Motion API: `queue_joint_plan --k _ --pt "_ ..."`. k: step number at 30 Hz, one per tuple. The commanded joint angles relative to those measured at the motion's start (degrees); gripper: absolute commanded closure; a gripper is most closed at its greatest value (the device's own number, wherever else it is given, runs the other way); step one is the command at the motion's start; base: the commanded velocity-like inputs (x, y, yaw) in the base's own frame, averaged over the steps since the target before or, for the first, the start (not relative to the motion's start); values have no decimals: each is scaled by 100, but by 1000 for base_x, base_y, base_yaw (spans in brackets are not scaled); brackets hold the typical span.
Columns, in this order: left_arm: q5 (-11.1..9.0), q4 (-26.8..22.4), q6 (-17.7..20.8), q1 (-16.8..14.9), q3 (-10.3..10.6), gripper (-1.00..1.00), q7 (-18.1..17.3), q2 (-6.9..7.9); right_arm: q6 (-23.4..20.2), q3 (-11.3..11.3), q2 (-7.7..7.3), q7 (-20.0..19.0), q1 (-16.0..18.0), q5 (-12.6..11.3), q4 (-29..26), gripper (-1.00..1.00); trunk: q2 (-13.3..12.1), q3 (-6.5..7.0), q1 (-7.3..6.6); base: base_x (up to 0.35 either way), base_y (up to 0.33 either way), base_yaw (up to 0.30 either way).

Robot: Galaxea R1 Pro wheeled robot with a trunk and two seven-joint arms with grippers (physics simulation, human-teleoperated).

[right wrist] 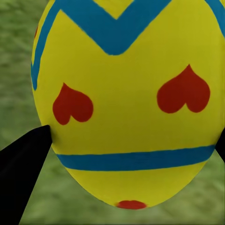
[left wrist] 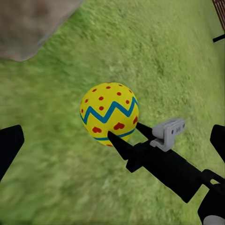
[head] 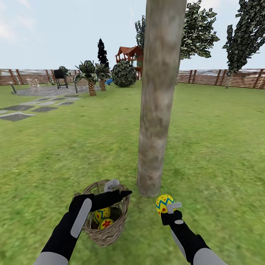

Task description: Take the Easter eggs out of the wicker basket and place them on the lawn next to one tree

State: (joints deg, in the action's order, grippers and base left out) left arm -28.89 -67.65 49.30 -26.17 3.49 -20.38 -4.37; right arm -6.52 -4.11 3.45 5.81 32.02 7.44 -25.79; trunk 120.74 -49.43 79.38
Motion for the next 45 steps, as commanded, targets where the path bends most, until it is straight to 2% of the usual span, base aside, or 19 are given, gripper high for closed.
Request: queue_joint_plan --k 1,10,15,20,34,38,45 --pt "6 -2 27 -4 -7 -100 -18 -2 -46 -28 -2 29 3 63 -13 100 44 -24 22 0 0 0" --pt "6 -2 27 -6 -7 -100 -23 -2 -43 -28 -2 26 3 74 -44 100 405 -185 219 0 0 0" --pt "-6 -19 27 -7 -15 -100 -36 5 -42 -28 -2 29 5 73 -49 100 405 -185 219 0 0 0" --pt "-11 -20 19 -3 -16 -100 -250 7 -42 -28 -2 34 3 74 -41 100 405 -185 219 0 -114 35" --pt "-11 -12 20 -4 -15 -100 -264 0 -42 -28 -2 43 2 74 -29 100 405 -185 219 0 -295 279" --pt "-11 -18 18 -6 -24 -100 -272 6 -42 -28 -2 35 0 74 -31 100 405 -185 219 0 -75 105" --pt "-8 -11 18 -3 -21 -100 -263 6 -40 -30 7 35 -1 68 -24 100 686 -311 373 0 0 1"
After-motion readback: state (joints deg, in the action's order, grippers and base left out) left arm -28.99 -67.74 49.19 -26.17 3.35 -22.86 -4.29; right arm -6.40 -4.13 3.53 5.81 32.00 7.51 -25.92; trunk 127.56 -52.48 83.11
